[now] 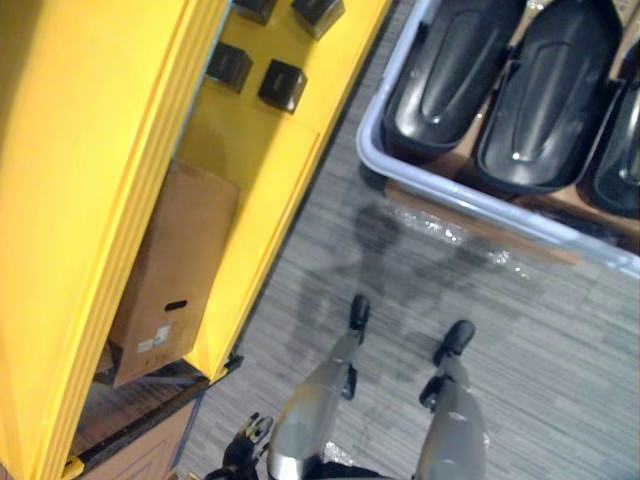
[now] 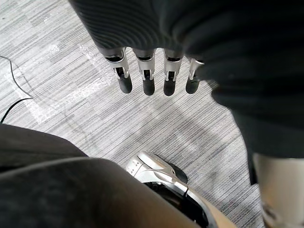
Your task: Walk over and take plastic housings, then place them on the shelf
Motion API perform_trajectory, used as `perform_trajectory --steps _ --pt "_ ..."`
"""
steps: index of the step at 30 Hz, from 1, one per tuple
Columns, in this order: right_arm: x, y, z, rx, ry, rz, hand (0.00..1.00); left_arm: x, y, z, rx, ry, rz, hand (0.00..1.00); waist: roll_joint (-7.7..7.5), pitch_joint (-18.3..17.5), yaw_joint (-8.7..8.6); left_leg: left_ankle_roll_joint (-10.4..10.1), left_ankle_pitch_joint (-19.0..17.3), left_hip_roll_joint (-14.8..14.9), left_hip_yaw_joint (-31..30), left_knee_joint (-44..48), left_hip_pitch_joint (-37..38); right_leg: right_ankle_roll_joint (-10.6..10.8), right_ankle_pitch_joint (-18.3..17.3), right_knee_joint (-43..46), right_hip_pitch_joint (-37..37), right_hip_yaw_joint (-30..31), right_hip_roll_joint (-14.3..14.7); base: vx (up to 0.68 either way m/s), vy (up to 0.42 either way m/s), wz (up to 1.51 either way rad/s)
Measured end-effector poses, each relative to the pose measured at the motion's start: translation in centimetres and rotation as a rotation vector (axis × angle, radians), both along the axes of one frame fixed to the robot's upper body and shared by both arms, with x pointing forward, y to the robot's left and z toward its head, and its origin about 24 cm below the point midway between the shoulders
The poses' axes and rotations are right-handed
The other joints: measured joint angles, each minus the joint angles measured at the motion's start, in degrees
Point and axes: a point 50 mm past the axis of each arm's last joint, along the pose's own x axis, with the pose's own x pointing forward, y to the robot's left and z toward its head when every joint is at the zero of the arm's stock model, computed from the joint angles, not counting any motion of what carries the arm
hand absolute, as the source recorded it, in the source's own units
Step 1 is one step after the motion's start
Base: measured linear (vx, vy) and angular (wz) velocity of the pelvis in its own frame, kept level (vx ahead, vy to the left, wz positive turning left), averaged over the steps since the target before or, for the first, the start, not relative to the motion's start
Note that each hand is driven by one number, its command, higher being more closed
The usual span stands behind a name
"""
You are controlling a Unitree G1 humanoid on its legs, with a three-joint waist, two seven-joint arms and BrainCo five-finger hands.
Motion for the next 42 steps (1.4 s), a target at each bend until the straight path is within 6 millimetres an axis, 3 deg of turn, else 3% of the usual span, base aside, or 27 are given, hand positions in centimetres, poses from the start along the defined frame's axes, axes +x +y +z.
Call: perform_trajectory --steps 8,17,24,42 --pt "0.2 -0.2 -1.0 0.02 0.085 0.028 0.0 0.0 -0.1 0.0 -0.002 0.001 -0.007 0.0 0.14 -0.1 1.4 0.0 0.0 -0.3 -0.1 0.0 -0.1 0.0 -0.1 0.1 -0.1 0.0 -0.3 0.0 0.002 0.01" --pt "-0.2 -0.9 -2.9 0.058 0.189 -0.004 0.0 -0.1 -0.9 -0.1 -0.015 0.003 -0.036 0.0 1.42 -1.0 1.62 0.1 0.1 -0.3 -0.2 0.0 -0.1 0.0 -0.7 0.9 -0.4 -0.1 -0.5 0.0 0.001 0.01" --pt "-0.4 -1.2 -3.9 0.078 0.243 -0.015 0.0 -0.1 -0.9 -0.1 -0.015 0.004 -0.037 0.0 1.43 -1.0 1.64 0.1 0.1 -0.3 -0.1 0.0 -0.3 0.0 -0.7 1.0 -0.7 0.0 -0.5 0.0 0.0 0.0" --pt "-0.5 -1.2 -2.9 -0.099 0.396 -0.019 0.0 -0.1 -1.3 -0.1 -0.026 0.006 -0.058 0.0 2.34 -1.7 2.83 0.1 0.1 -0.4 -1.2 0.0 -1.6 0.0 -1.1 1.1 -1.4 -1.0 -0.6 0.0 0.0 0.02"
